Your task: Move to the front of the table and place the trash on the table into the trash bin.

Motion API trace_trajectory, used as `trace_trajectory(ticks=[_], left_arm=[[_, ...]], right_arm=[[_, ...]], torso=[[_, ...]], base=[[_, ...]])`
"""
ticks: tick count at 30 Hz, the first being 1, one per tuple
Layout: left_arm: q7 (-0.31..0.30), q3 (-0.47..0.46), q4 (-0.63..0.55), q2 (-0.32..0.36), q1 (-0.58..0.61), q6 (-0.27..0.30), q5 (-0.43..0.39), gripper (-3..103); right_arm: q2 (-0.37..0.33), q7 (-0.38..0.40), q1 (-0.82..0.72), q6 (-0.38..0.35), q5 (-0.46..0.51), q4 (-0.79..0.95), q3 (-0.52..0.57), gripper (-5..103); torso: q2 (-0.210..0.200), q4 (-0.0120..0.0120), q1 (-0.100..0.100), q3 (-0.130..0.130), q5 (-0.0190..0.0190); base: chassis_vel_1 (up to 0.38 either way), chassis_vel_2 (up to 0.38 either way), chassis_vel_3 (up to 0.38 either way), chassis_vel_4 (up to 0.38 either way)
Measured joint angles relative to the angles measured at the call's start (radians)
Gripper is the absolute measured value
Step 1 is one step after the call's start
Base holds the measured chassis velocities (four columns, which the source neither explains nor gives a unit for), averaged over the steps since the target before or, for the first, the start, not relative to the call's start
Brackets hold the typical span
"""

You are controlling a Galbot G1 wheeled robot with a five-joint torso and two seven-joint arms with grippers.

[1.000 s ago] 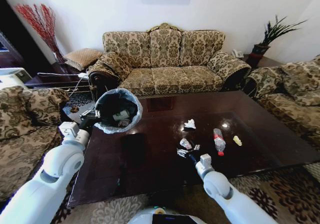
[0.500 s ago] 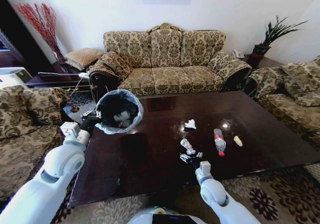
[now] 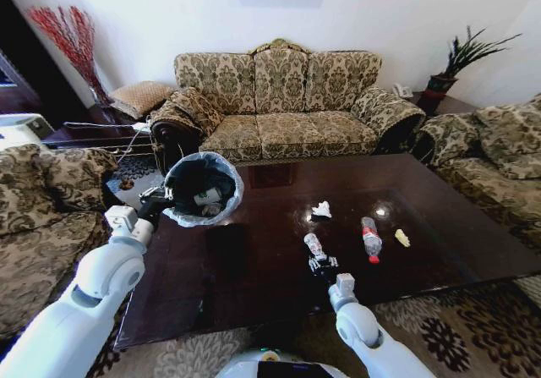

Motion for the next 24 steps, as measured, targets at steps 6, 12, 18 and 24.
trace_trajectory(ticks=[6,12,18,24], left_arm=[[0.000,0.000,-0.004,0.000,0.002,0.000,0.000,1],[-0.001,0.013,-0.009,-0.001,0.004,0.000,0.005,1],[0.005,0.052,-0.001,0.002,-0.007,0.001,0.010,1],[0.010,0.058,0.015,0.006,-0.005,0.001,0.021,1]], right_arm=[[-0.007,0.021,0.017,0.003,0.003,0.052,0.004,50],[-0.107,0.063,0.194,-0.067,0.142,0.212,-0.016,50],[-0.250,0.054,0.526,-0.150,0.388,0.323,-0.123,50],[-0.250,0.006,0.895,-0.208,0.596,0.343,-0.340,50]], torso=[[0.000,-0.0005,0.000,0.000,0.0003],[0.000,0.0001,0.000,0.000,0.0002],[0.000,-0.0004,0.000,0.000,0.0001],[0.000,0.0002,0.000,0.000,-0.0002]], base=[[0.000,0.000,0.000,0.000],[0.000,0.000,0.000,0.000],[0.000,0.000,0.000,0.000],[0.000,0.000,0.000,0.000]])
